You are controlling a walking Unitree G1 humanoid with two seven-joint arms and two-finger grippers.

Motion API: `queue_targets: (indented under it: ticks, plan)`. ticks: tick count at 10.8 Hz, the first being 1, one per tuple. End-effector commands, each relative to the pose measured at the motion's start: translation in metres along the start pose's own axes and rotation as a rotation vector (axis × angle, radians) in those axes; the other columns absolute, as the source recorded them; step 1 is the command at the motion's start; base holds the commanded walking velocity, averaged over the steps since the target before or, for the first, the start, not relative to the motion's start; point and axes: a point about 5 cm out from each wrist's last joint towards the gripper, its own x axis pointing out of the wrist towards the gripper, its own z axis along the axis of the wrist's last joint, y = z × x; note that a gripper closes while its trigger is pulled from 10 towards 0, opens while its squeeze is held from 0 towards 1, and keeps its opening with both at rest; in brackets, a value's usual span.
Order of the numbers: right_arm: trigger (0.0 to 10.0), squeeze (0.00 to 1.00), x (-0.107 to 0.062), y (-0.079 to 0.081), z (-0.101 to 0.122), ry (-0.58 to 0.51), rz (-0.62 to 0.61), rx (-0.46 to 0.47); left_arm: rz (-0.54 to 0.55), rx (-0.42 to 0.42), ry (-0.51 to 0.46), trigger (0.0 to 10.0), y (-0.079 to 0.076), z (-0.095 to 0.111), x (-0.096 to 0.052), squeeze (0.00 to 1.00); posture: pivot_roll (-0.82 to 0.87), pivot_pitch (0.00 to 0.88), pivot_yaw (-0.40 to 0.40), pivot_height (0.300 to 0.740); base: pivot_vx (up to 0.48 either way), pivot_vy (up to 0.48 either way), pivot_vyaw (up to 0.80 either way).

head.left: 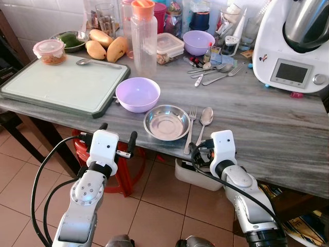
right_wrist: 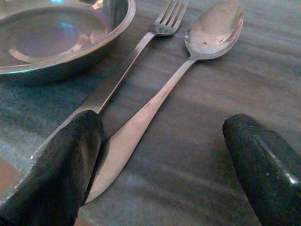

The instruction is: Setting the table

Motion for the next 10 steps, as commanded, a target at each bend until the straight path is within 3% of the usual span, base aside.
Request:
queue_targets:
  ticks: [1, 10]
  plan:
    - [10.0, 0.00, 0.0009, -0.0019, -0.0008, 0.019, -0.007, 0.001, -0.006, 0.009, -0.007, 10.0, -0.0002, 0.0028, 0.0022, 0.00, 0.07, 0.000, -0.017, 0.740, 0.000, 0.000, 0.00]
    - [10.0, 0.00, 0.0004, -0.0094, -0.0016, 0.031, -0.057, 0.000, -0.005, 0.016, -0.009, 10.0, 0.0012, 0.0033, 0.0048, 0.00, 0.07, 0.000, -0.012, 0.740, 0.000, 0.000, 0.00]
